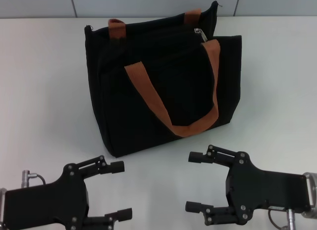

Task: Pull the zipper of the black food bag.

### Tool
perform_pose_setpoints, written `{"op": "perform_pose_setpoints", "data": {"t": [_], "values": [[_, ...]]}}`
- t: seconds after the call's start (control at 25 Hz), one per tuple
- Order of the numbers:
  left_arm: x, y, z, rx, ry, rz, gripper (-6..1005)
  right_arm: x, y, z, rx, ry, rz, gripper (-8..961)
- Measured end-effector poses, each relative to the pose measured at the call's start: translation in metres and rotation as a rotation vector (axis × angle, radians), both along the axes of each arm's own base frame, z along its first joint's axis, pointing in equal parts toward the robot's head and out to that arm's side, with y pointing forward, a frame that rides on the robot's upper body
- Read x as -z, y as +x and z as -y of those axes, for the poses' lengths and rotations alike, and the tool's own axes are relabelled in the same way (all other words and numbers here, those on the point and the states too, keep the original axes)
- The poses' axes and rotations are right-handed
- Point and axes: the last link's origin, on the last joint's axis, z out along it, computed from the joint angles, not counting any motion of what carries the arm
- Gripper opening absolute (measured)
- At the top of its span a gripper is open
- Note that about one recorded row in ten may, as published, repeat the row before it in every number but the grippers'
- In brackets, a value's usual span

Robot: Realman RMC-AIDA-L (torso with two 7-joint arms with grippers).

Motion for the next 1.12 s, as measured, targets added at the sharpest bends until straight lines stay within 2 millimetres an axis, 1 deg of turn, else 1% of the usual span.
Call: {"op": "perform_pose_setpoints", "data": {"t": [0.28, 0.32, 0.6, 0.72, 1.12], "values": [[0.003, -0.004, 0.004, -0.016, 0.013, -0.013, 836, 0.008, 0.0, -0.003, 0.037, 0.016, 0.009, 839], [0.005, -0.006, 0.007, -0.033, 0.013, -0.013, 836, 0.009, 0.0, -0.004, 0.038, 0.016, 0.007, 839], [0.008, -0.004, 0.008, -0.03, 0.014, -0.005, 835, 0.01, -0.006, -0.009, 0.061, 0.025, -0.026, 839], [0.015, -0.001, 0.013, -0.002, 0.035, 0.022, 835, 0.011, -0.007, -0.009, 0.068, 0.019, -0.033, 838], [0.016, -0.003, 0.014, -0.01, 0.043, 0.022, 835, 0.012, -0.007, -0.007, 0.079, 0.017, -0.041, 838]]}}
